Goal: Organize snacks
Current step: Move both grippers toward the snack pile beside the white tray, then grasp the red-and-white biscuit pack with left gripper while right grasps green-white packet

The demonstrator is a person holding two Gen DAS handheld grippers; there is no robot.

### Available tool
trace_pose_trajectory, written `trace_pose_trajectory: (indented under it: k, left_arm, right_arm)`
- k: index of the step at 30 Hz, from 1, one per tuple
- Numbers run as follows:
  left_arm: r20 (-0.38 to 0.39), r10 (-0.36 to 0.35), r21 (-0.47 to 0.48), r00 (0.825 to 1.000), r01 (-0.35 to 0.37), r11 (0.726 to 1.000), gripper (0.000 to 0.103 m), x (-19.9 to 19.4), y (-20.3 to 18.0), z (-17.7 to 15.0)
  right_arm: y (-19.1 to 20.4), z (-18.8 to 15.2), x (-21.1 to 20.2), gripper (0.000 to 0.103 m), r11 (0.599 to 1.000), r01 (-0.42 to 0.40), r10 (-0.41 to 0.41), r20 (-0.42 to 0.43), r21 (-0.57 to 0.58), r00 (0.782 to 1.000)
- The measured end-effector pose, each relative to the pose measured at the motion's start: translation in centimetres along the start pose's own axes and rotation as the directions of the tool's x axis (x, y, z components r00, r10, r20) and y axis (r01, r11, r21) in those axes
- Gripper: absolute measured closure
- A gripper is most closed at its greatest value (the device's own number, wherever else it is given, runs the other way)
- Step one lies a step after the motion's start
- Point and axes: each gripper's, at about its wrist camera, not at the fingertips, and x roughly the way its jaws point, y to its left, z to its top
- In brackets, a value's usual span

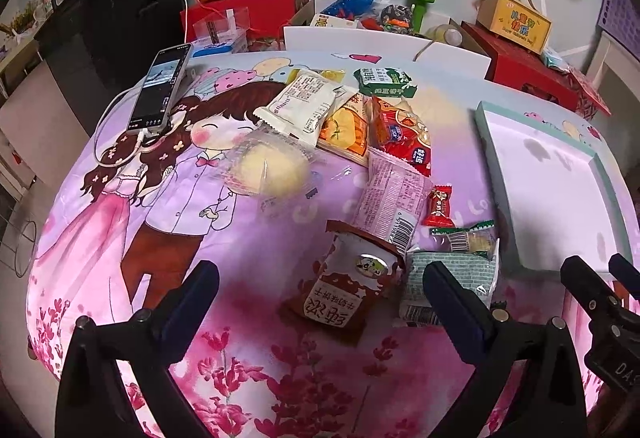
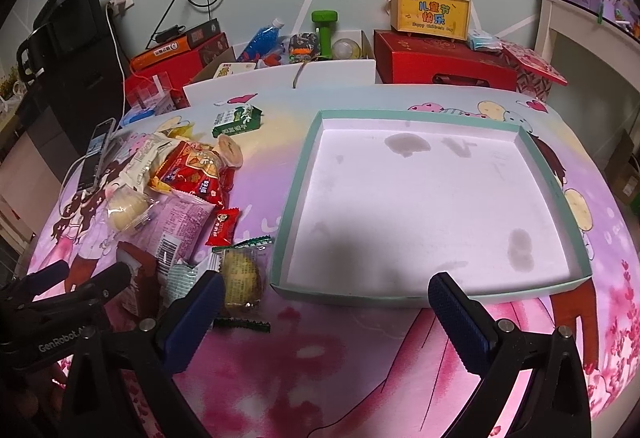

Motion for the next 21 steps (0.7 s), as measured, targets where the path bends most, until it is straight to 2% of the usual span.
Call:
trace_pose_trajectory:
  k: [10, 21]
  left_arm:
    - [-0.004, -0.008, -0.001, 1.0, 0.008, 1.0, 0.002, 0.1, 0.1, 0.0]
    - [-0.03, -0.013, -0.044, 0.999, 0.012, 0.999, 0.002, 0.6, 1.2, 0.0]
  right_arm:
    - [0.4, 0.0, 0.0, 0.0, 1.0, 0.01, -0.01, -0.004, -0.017, 1.0]
    - [0.9, -0.2, 0.2, 0.0, 0.999, -0.018, 0.017, -0.015, -0.027, 1.0]
